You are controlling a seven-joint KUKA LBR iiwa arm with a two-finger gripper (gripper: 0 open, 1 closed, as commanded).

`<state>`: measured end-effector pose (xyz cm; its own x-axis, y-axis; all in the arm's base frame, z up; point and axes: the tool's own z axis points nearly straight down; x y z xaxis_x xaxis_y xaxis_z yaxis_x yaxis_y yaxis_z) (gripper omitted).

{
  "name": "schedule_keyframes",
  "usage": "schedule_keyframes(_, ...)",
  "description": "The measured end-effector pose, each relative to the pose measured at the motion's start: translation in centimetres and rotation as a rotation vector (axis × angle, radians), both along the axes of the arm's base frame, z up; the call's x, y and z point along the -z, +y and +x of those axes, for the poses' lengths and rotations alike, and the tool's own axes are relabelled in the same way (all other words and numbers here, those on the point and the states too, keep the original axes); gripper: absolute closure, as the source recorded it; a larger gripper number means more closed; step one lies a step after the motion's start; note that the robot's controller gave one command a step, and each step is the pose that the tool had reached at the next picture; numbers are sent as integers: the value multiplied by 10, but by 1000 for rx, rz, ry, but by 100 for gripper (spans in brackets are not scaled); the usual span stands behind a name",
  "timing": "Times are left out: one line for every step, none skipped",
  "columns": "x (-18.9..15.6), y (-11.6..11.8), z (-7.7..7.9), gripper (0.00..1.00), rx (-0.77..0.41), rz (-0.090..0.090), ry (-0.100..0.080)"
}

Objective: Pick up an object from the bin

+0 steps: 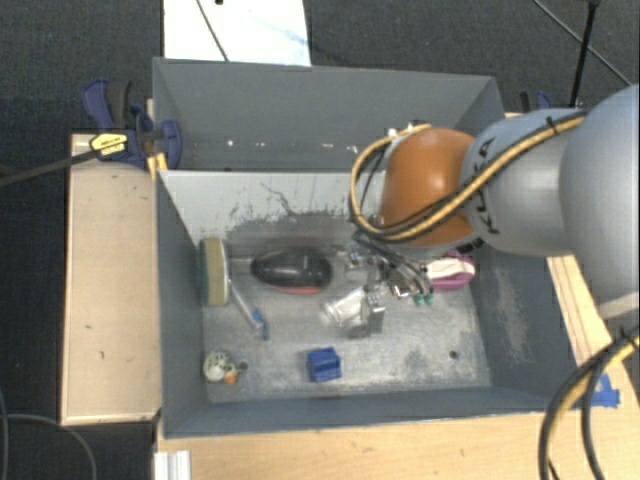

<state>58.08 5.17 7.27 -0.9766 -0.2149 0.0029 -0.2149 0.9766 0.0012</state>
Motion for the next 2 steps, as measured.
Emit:
schedule_keyframes(-4, 0, 2, 100, 1, 1, -6)
schedule_keyframes(-137, -9, -29, 100, -36, 0, -13)
